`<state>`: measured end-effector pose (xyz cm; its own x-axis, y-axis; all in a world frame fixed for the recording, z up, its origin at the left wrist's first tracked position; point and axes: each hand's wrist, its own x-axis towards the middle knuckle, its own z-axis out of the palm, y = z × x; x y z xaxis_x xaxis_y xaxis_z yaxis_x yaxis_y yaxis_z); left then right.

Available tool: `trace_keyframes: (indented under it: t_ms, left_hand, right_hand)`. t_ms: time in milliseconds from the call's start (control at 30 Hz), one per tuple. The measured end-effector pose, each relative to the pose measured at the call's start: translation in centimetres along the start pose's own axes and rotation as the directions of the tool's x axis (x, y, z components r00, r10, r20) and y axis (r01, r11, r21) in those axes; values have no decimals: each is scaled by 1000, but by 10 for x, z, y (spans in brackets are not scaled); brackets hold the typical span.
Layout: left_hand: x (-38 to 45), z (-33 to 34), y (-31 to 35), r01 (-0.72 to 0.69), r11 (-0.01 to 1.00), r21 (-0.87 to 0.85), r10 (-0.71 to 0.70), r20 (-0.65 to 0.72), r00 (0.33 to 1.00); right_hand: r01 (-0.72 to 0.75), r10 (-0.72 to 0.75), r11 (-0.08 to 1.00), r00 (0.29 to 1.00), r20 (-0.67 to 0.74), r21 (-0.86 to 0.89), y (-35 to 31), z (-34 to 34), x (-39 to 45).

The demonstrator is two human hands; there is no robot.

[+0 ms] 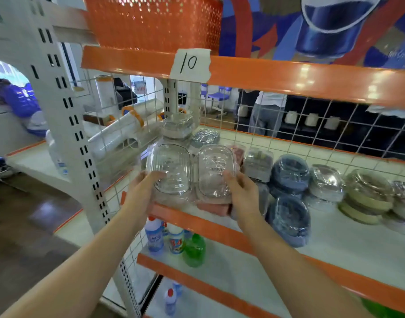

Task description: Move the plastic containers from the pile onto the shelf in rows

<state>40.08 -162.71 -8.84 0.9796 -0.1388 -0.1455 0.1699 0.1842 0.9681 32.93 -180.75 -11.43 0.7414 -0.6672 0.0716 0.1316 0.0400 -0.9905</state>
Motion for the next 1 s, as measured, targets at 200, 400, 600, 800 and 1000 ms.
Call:
trace_keyframes:
  t_ms: [200,400,600,800,1000]
  left_hand:
    - [15,-20,-13,-35,999,35,39,-106,994]
    - [26,-34,-21,-4,1000,-27,0,-145,990]
    - [36,-28,-24,27,999,21,-25,-117,993]
    - [48,-20,-28,48,998,-38,-53,-124,991]
    - [71,-24,-21,34,990,-137,-47,-91,995]
  right_hand:
    - [37,-40,998,998,-52,-53,-1,9,2]
    - [82,-89,989,995,-46,-122,-3,10,10]
    - [99,-108,975,994,-34,-198,-7,16,22]
    - [130,-123,970,991,46,-205,-8,23,37]
    - [164,-164,960,986,17,-227,-15,36,57]
